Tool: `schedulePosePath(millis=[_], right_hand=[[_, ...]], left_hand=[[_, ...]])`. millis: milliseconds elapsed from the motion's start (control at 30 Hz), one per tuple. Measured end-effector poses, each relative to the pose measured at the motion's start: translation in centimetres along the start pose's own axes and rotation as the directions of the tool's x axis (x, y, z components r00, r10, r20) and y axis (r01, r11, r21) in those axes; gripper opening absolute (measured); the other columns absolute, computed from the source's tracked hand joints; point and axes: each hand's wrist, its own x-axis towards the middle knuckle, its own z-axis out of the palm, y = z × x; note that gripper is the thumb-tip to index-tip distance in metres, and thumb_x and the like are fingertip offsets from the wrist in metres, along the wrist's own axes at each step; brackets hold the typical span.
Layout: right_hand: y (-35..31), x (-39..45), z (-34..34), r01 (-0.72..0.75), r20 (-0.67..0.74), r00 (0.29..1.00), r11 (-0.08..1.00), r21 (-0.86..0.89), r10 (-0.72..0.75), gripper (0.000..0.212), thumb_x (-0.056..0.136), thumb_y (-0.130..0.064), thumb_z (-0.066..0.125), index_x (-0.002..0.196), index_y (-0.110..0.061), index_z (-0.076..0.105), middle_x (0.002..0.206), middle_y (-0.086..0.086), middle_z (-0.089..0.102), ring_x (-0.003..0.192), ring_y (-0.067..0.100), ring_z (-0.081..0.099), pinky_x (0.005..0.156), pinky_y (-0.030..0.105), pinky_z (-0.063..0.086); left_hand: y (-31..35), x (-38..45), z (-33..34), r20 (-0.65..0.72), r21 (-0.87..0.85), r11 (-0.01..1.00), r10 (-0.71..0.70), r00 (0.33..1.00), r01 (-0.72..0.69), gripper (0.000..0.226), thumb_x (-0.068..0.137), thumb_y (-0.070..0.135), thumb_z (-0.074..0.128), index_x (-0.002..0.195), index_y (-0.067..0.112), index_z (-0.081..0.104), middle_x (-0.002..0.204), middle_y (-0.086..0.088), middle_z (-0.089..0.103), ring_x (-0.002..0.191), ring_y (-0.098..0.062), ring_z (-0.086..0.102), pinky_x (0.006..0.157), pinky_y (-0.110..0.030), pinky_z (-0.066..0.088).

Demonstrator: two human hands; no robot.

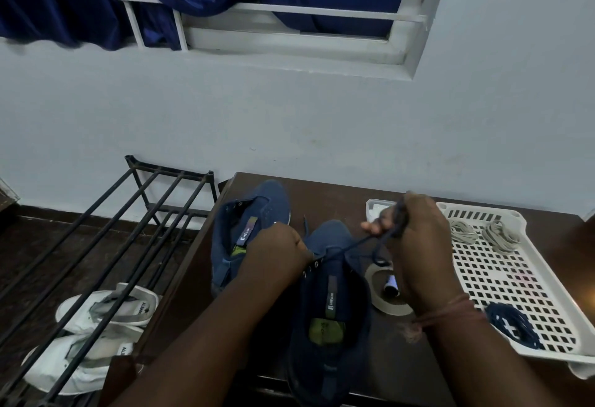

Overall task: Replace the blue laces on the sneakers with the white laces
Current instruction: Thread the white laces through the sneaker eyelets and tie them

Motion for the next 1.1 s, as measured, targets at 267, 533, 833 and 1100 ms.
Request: schedulePosePath(millis=[267,533,833,1100], right_hand=[[-1.8,1.1,-2.4,0.200,-0.270,0.922,0.939,-0.280,-0.277,0.020,0.093,-0.042,0.057,0.086,-0.025,0.050,0.066,0.009,0.049,0.056,0.020,0.044,0.055,0.034,0.042],[0.2,0.9,-2.9,0.199,0.099,0.971,0.498,-0.844,-0.220,0.009,0.093,-0.030,0.061,0.095,-0.021,0.061,0.079,-0.002,0.061,0.065,0.003,0.056,0.056,0.015,0.038],[5.0,1.5,-3.3,0.111,0.156,0.963,0.208,-0.972,0.218,0.034,0.091,-0.028,0.062,0.059,-0.021,0.051,0.064,-0.004,0.057,0.068,0.018,0.058,0.067,0.026,0.040],[-1.8,1.2,-1.5,0.163,0.037,0.987,0.950,-0.266,-0.159,0.026,0.098,-0.022,0.051,0.078,-0.006,0.055,0.062,0.011,0.050,0.049,0.018,0.035,0.049,0.029,0.031]], left_hand=[[0.3,-0.3,0.1,-0.008,0.036,0.999,-0.001,1.000,0.002,0.031,0.082,0.026,0.065,0.056,0.009,0.059,0.058,-0.007,0.064,0.059,-0.022,0.065,0.060,-0.030,0.054],[0.2,-0.1,0.7,-0.023,0.019,1.000,-0.014,1.000,0.014,0.027,0.083,0.026,0.061,0.065,0.005,0.062,0.073,-0.006,0.070,0.069,-0.022,0.067,0.067,-0.036,0.058],[1.0,-1.5,3.5,-0.091,0.193,0.974,0.136,0.987,-0.116,0.030,0.089,0.039,0.056,0.073,0.014,0.059,0.082,-0.001,0.059,0.077,-0.019,0.059,0.067,-0.030,0.047],[0.4,-1.0,3.7,-0.102,0.247,0.966,0.105,0.989,-0.077,0.031,0.092,0.034,0.051,0.071,0.011,0.055,0.077,-0.002,0.049,0.068,-0.019,0.050,0.060,-0.027,0.034]])
